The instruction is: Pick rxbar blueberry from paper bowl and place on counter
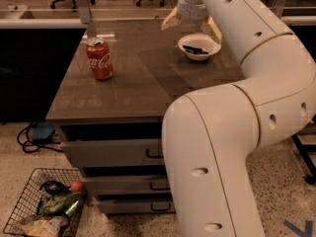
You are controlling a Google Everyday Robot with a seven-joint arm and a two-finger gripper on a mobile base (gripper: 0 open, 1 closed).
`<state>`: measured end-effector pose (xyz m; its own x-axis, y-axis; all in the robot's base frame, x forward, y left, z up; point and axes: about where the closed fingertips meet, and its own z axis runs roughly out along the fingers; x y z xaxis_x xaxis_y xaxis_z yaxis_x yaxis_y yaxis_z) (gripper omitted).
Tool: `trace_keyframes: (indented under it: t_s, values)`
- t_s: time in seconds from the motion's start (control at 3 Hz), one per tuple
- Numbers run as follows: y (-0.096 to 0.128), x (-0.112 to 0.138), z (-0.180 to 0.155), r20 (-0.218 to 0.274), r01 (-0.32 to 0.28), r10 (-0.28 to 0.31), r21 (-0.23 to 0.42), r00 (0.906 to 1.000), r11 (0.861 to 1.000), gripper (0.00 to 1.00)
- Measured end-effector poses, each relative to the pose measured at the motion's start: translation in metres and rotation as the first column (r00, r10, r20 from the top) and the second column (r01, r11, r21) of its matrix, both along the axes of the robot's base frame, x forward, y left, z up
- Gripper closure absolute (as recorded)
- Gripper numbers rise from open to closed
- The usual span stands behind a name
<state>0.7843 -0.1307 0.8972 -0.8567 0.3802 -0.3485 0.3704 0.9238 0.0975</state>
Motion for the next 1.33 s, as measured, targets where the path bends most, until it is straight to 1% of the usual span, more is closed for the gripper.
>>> trace_keyframes:
  t_s: [0.33,0.67,1.0,1.33]
  values:
    - [0.003,0.006,0.001,0.03,0.012,-0.013,0.021,0.9995,1.0,0.0]
    - [-0.001,0.008,0.0,0.039,0.04,-0.04,-0.016,0.9985,0.999,0.0]
    - [-0.021,0.001,-0.008,0.03,0.095,-0.092,-0.13,0.9953,0.987,0.0]
    - [-0.017,0.002,-0.014,0.023,0.09,-0.088,-0.137,0.9959,0.987,0.0]
